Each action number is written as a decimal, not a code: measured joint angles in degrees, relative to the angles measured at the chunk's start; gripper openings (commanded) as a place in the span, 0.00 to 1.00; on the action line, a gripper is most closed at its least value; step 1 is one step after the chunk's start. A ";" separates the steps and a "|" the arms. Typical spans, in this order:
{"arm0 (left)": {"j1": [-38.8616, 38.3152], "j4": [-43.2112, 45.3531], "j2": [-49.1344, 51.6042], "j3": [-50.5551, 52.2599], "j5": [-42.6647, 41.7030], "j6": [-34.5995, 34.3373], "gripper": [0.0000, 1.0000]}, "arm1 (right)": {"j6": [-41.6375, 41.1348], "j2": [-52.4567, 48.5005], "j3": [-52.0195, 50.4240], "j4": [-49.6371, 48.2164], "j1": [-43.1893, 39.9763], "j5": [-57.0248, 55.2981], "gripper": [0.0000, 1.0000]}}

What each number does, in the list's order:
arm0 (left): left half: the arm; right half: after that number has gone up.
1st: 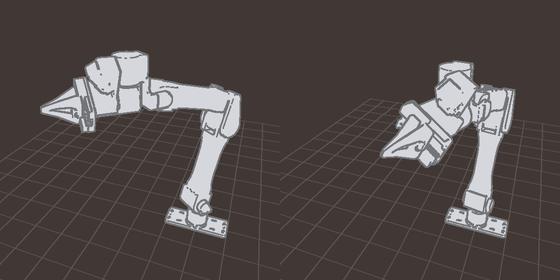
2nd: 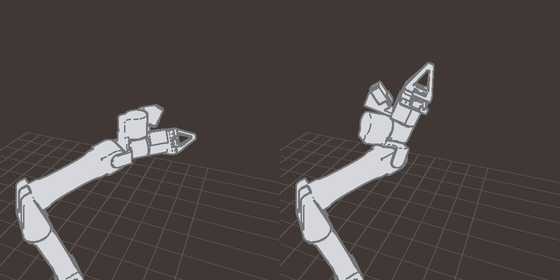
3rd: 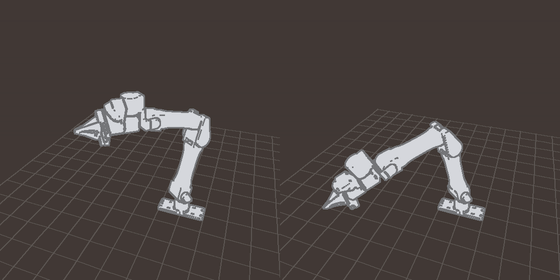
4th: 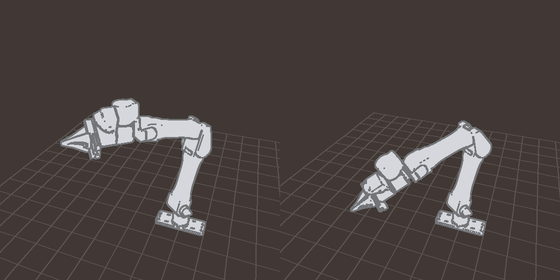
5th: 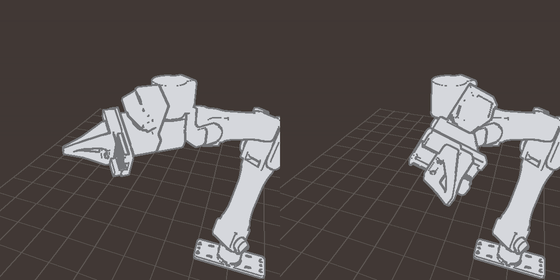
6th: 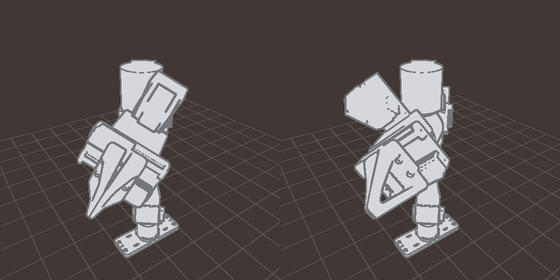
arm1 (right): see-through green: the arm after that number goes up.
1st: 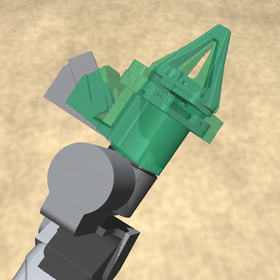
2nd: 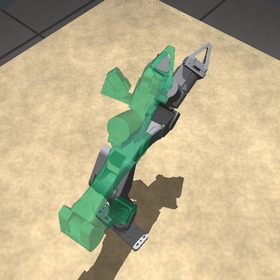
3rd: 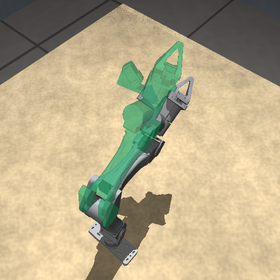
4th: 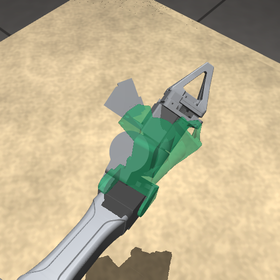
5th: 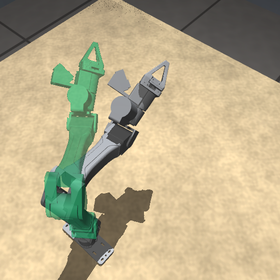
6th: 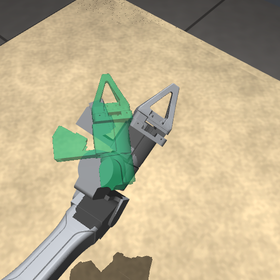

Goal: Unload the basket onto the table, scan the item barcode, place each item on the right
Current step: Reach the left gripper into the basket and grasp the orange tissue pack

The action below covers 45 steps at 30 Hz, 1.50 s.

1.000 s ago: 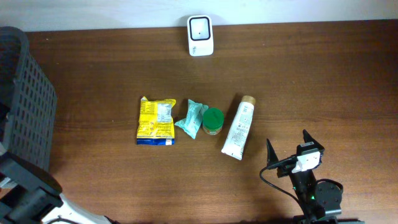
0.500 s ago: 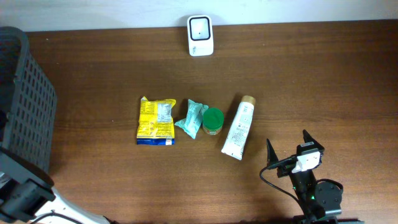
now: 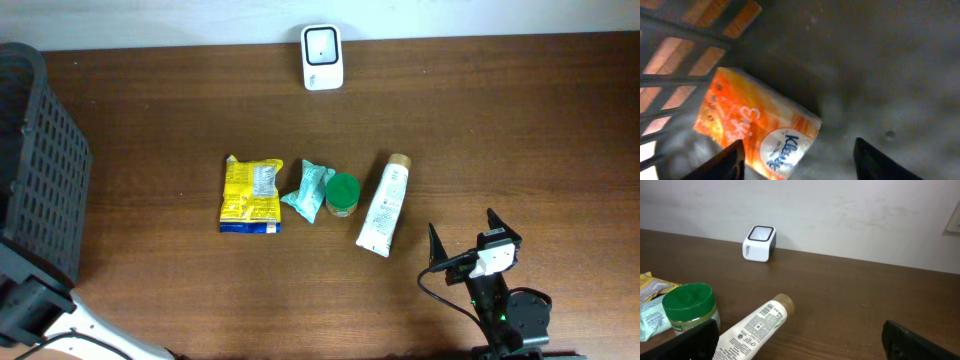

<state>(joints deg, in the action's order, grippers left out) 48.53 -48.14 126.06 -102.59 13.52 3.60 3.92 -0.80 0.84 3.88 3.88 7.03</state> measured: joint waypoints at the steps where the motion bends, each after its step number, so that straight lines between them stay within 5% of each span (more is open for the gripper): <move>1: 0.00 -0.02 0.31 0.02 0.02 0.15 0.61 | -0.02 0.00 0.00 0.00 0.00 0.00 0.98; 12: 0.00 0.66 2.43 0.00 0.35 0.39 0.50 | -0.02 0.00 0.00 0.00 0.00 0.00 0.98; 15: 0.04 0.85 2.49 0.00 0.76 0.48 0.39 | -0.02 0.02 0.00 0.00 0.00 0.00 0.98; 20: 0.02 1.11 2.75 0.00 3.06 0.87 0.00 | 0.00 0.00 0.00 0.00 0.00 0.00 0.98; 36: 0.04 -1.62 0.50 -0.31 1.81 0.13 0.00 | -0.02 0.00 0.00 0.00 0.00 0.00 0.98; 45: 0.04 1.27 -20.02 -0.92 -13.27 -5.92 0.00 | -0.02 0.00 0.00 0.00 0.00 0.00 0.98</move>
<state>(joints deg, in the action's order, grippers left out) 48.58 -46.87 106.04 -103.50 0.25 -2.33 3.90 -0.80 0.84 3.88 3.88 7.03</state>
